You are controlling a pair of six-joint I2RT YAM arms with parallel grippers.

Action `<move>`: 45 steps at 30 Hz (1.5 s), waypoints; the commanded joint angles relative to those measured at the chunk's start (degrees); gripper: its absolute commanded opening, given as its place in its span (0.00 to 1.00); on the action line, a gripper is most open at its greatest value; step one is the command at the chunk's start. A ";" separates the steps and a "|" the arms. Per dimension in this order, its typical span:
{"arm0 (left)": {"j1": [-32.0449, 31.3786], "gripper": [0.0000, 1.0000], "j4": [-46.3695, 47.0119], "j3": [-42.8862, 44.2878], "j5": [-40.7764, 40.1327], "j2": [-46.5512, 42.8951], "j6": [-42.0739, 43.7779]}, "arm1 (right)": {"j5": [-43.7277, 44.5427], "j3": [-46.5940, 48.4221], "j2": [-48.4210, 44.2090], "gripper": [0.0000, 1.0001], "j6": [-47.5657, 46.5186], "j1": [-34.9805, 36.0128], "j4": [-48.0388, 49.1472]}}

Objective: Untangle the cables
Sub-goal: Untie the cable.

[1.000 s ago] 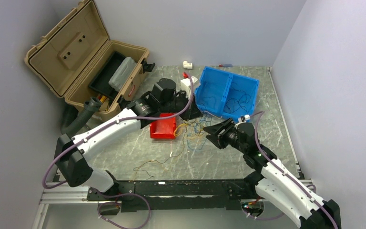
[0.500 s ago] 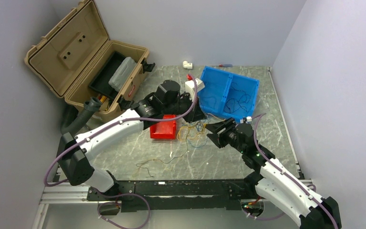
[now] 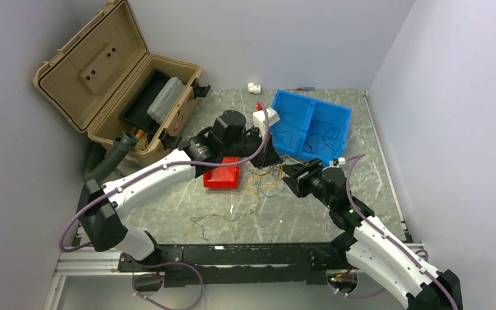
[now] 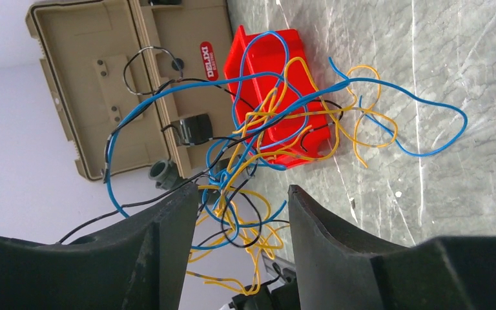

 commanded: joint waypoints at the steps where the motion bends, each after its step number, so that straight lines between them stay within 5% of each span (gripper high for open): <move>1: -0.90 0.00 3.36 -0.05 2.24 -2.48 -0.82 | 1.00 0.74 0.53 0.56 0.47 0.02 2.99; 20: -1.77 0.00 6.54 -0.12 5.99 -3.42 -3.75 | 0.23 -1.52 1.80 0.47 -1.76 -0.28 7.57; 27: -1.80 0.00 3.94 4.67 4.78 -2.19 -2.45 | 1.47 -2.58 1.47 0.13 -2.09 -0.32 4.95; 31: -1.73 0.00 -0.76 8.10 1.25 -2.41 0.80 | 5.71 -2.20 -1.61 0.01 -3.39 -0.28 -4.96; 36: 0.77 0.00 -7.42 9.75 -4.91 -4.68 3.78 | 16.02 -1.26 -6.70 0.00 -4.31 -0.29 -21.20; 45: 15.73 0.00 -13.84 2.59 -10.15 -12.79 3.57 | 37.58 7.04 -10.00 0.00 -9.67 -0.38 -47.30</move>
